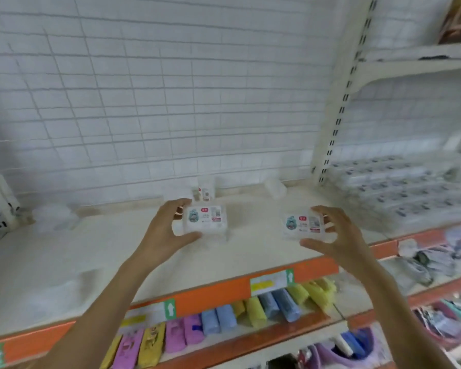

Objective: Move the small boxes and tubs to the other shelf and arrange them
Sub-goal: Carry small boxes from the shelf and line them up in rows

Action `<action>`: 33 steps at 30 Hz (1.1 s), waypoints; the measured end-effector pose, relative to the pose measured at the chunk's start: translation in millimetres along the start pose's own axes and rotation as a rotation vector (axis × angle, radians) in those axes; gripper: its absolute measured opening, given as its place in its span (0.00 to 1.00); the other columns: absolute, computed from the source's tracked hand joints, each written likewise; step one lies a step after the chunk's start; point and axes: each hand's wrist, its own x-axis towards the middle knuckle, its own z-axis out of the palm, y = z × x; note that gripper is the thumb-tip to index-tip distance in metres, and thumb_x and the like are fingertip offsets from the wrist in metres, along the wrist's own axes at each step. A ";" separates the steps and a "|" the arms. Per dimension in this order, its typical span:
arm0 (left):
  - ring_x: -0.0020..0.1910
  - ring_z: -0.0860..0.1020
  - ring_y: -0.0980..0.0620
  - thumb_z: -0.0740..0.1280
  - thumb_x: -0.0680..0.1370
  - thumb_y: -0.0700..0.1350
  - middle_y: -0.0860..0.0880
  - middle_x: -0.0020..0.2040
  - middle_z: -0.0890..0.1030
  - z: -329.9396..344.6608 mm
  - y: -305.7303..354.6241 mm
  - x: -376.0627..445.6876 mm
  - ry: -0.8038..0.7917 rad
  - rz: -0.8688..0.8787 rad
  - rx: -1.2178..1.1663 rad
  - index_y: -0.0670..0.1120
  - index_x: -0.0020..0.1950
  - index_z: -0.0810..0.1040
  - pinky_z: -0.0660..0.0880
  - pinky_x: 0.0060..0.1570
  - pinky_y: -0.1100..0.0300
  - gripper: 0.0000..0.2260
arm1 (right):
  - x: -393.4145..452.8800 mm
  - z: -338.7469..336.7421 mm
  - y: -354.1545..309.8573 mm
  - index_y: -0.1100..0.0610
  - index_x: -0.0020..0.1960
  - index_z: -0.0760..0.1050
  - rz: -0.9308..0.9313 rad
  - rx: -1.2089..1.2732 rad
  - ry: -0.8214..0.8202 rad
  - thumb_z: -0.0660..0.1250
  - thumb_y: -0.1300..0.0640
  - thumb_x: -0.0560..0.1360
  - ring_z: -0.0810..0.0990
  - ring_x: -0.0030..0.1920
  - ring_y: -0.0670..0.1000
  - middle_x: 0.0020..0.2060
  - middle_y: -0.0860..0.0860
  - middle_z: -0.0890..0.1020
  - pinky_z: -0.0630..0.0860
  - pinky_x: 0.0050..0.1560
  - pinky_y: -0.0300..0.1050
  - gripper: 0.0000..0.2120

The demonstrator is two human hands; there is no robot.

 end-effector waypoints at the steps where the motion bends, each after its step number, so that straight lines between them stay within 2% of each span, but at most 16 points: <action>1: 0.52 0.75 0.56 0.78 0.64 0.43 0.52 0.57 0.73 16.9 10.2 1.6 -0.035 0.016 -0.027 0.57 0.60 0.67 0.70 0.52 0.65 0.30 | -11.6 -15.6 12.1 0.53 0.62 0.71 0.031 -0.005 0.026 0.79 0.57 0.61 0.74 0.48 0.49 0.52 0.48 0.72 0.71 0.44 0.37 0.32; 4: 0.53 0.74 0.62 0.77 0.61 0.55 0.53 0.58 0.74 71.2 45.2 1.3 -0.138 0.056 -0.099 0.62 0.57 0.67 0.70 0.52 0.69 0.29 | -51.0 -63.5 49.6 0.54 0.62 0.71 0.103 -0.039 0.118 0.79 0.58 0.61 0.76 0.47 0.48 0.52 0.48 0.72 0.70 0.42 0.31 0.32; 7: 0.55 0.75 0.59 0.71 0.58 0.61 0.53 0.59 0.73 129.7 79.0 -3.8 -0.223 0.064 -0.161 0.63 0.57 0.68 0.71 0.55 0.65 0.28 | -94.5 -111.4 89.1 0.55 0.61 0.71 0.198 0.003 0.190 0.79 0.60 0.61 0.76 0.48 0.49 0.52 0.48 0.72 0.76 0.46 0.40 0.32; 8: 0.55 0.75 0.57 0.71 0.58 0.60 0.52 0.59 0.73 149.7 91.8 -6.2 -0.244 0.061 -0.172 0.62 0.57 0.68 0.71 0.55 0.67 0.29 | -110.0 -127.6 102.0 0.55 0.62 0.71 0.224 -0.003 0.209 0.79 0.60 0.61 0.77 0.49 0.49 0.52 0.48 0.72 0.77 0.47 0.43 0.32; 10: 0.54 0.75 0.56 0.70 0.57 0.60 0.51 0.58 0.74 185.7 116.5 -11.8 -0.278 0.062 -0.190 0.58 0.59 0.68 0.70 0.52 0.69 0.31 | -136.7 -157.0 125.9 0.56 0.62 0.71 0.265 -0.033 0.234 0.79 0.61 0.61 0.77 0.49 0.50 0.53 0.48 0.72 0.76 0.46 0.43 0.32; 12: 0.53 0.75 0.54 0.72 0.58 0.57 0.50 0.57 0.73 222.0 140.3 -16.4 -0.303 0.099 -0.186 0.52 0.60 0.69 0.71 0.53 0.64 0.32 | -161.1 -184.4 150.8 0.57 0.63 0.71 0.310 -0.052 0.247 0.79 0.61 0.61 0.76 0.49 0.50 0.53 0.49 0.73 0.77 0.47 0.44 0.33; 14: 0.53 0.74 0.53 0.78 0.63 0.46 0.48 0.57 0.73 259.4 165.0 -21.3 -0.335 0.110 -0.191 0.47 0.62 0.70 0.73 0.54 0.60 0.31 | -185.2 -210.3 174.5 0.57 0.63 0.71 0.354 -0.057 0.261 0.79 0.61 0.61 0.77 0.49 0.51 0.53 0.49 0.73 0.79 0.48 0.50 0.33; 16: 0.53 0.74 0.53 0.77 0.65 0.38 0.47 0.57 0.72 288.1 183.8 -24.2 -0.358 0.106 -0.198 0.45 0.63 0.70 0.73 0.52 0.67 0.29 | -201.7 -229.2 191.4 0.56 0.63 0.71 0.379 -0.038 0.277 0.79 0.60 0.61 0.77 0.49 0.51 0.54 0.49 0.73 0.78 0.47 0.48 0.33; 20: 0.52 0.73 0.55 0.78 0.65 0.41 0.51 0.55 0.73 339.4 221.3 -28.0 -0.388 0.149 -0.213 0.47 0.62 0.69 0.69 0.48 0.74 0.29 | -222.3 -264.3 219.6 0.55 0.63 0.71 0.407 -0.017 0.317 0.79 0.62 0.60 0.77 0.49 0.52 0.54 0.49 0.73 0.77 0.48 0.47 0.34; 22: 0.52 0.72 0.55 0.77 0.66 0.40 0.50 0.56 0.72 358.6 236.8 -27.7 -0.394 0.164 -0.183 0.45 0.63 0.69 0.67 0.45 0.77 0.28 | -226.5 -278.7 232.2 0.56 0.64 0.71 0.412 -0.034 0.323 0.79 0.61 0.61 0.77 0.48 0.51 0.55 0.49 0.73 0.76 0.46 0.41 0.34; 24: 0.53 0.72 0.56 0.76 0.66 0.40 0.52 0.56 0.71 374.6 248.4 -25.4 -0.396 0.154 -0.186 0.48 0.61 0.69 0.69 0.47 0.74 0.27 | -226.7 -290.9 244.0 0.56 0.64 0.71 0.401 -0.079 0.313 0.79 0.59 0.61 0.77 0.47 0.50 0.55 0.48 0.73 0.74 0.43 0.36 0.34; 26: 0.53 0.72 0.56 0.76 0.66 0.40 0.54 0.56 0.71 386.4 257.6 -19.3 -0.394 0.145 -0.196 0.52 0.60 0.68 0.69 0.48 0.71 0.27 | -221.6 -301.3 256.5 0.56 0.64 0.72 0.394 -0.098 0.312 0.79 0.58 0.61 0.77 0.49 0.51 0.55 0.49 0.74 0.76 0.44 0.39 0.33; 30: 0.52 0.74 0.54 0.77 0.66 0.41 0.50 0.55 0.74 405.4 270.1 8.0 -0.347 0.149 -0.174 0.46 0.62 0.71 0.69 0.45 0.73 0.27 | -193.6 -317.3 279.0 0.54 0.64 0.71 0.380 -0.076 0.282 0.78 0.57 0.62 0.76 0.51 0.49 0.54 0.48 0.74 0.75 0.41 0.31 0.32; 33: 0.54 0.73 0.55 0.77 0.66 0.43 0.52 0.56 0.73 419.2 278.0 37.7 -0.300 0.142 -0.163 0.47 0.63 0.71 0.70 0.47 0.71 0.28 | -156.7 -331.0 297.7 0.54 0.65 0.70 0.345 -0.062 0.252 0.78 0.57 0.62 0.77 0.48 0.49 0.55 0.47 0.74 0.76 0.40 0.35 0.33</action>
